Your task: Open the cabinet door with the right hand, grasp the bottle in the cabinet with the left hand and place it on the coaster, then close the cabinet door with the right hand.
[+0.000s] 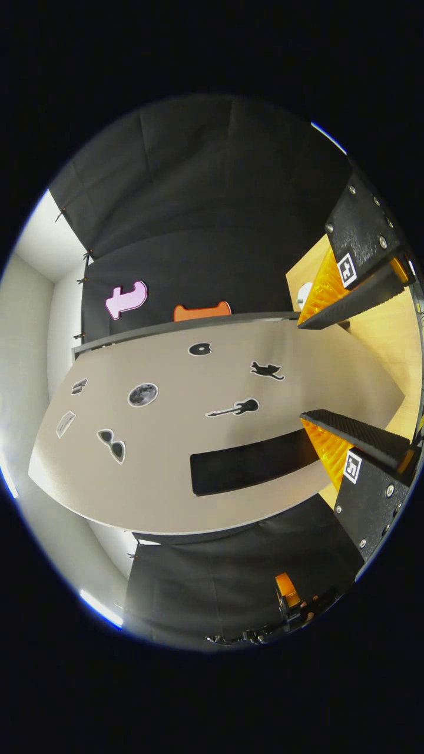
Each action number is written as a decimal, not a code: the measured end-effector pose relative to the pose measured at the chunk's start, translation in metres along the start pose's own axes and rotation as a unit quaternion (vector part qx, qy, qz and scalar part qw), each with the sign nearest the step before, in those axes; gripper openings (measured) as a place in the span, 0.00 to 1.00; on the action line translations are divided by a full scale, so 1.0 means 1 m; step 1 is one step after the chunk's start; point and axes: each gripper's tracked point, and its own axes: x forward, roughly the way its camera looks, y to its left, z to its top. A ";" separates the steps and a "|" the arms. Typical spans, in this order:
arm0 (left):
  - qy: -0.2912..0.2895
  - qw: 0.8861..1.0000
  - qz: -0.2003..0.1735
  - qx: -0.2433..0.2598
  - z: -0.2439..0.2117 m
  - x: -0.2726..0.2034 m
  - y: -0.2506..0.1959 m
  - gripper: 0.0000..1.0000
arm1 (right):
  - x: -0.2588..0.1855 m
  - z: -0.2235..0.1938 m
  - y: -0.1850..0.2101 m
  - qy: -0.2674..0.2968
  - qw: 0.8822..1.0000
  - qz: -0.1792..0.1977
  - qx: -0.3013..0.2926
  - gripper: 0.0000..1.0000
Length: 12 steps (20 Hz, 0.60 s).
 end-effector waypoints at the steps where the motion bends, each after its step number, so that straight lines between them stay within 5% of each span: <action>1: -0.002 1.000 0.001 0.001 0.001 0.002 0.004 0.95 | 0.005 -0.002 0.006 0.001 1.000 0.003 0.005 0.85; 2: -0.002 1.000 0.000 0.000 0.001 0.004 0.008 0.95 | 0.010 -0.005 0.014 0.002 1.000 0.006 0.012 0.95; 4: -0.002 1.000 0.003 -0.003 0.002 0.009 0.017 0.95 | 0.019 -0.007 0.026 0.003 1.000 0.018 0.024 0.86; 12: 0.004 1.000 0.022 -0.003 -0.005 0.021 0.049 0.94 | 0.041 -0.002 0.071 0.001 0.998 0.065 0.022 0.89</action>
